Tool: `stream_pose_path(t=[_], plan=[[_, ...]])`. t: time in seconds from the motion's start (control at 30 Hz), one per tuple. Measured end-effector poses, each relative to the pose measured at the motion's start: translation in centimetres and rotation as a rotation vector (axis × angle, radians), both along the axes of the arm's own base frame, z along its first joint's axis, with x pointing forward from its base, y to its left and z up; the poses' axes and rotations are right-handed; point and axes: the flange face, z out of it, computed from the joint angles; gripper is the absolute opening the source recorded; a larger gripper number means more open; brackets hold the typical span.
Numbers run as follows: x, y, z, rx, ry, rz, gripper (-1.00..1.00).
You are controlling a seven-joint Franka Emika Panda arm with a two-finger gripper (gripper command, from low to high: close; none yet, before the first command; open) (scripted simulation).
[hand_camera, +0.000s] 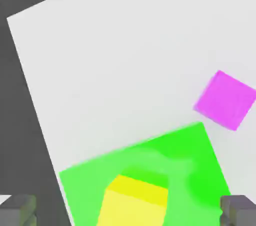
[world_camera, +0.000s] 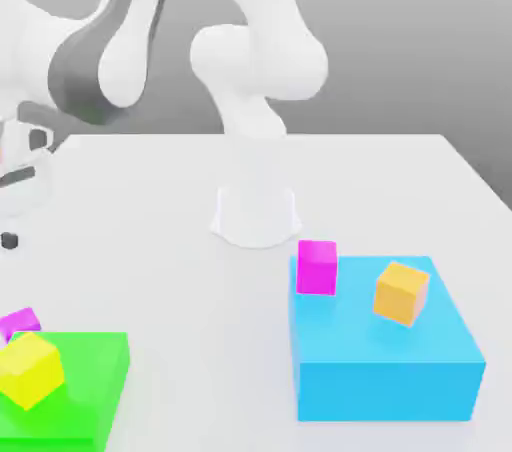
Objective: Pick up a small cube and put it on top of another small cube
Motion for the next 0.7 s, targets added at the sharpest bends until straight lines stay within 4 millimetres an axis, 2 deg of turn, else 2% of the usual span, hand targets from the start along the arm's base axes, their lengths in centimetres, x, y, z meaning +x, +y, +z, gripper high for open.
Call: stream_pose_path(t=[0.17,0.33,0.37,0.53,0.57,0.63,0.7], plan=[[-4.2,-2.0,-6.8,0.086,0.059,-0.305,0.00],[-5.1,-2.4,-13.0,0.101,0.072,-0.364,0.00],[-5.1,-2.3,-14.0,0.101,0.072,-0.365,-1.00],[-5.1,-2.4,-14.0,0.099,0.070,-0.365,-1.00],[-5.1,-2.3,-14.5,0.099,0.070,-0.365,-1.00],[-5.1,-2.4,-13.4,0.099,0.070,-0.366,-1.00],[-5.1,-2.4,-11.2,0.100,0.070,-0.366,-1.00]])
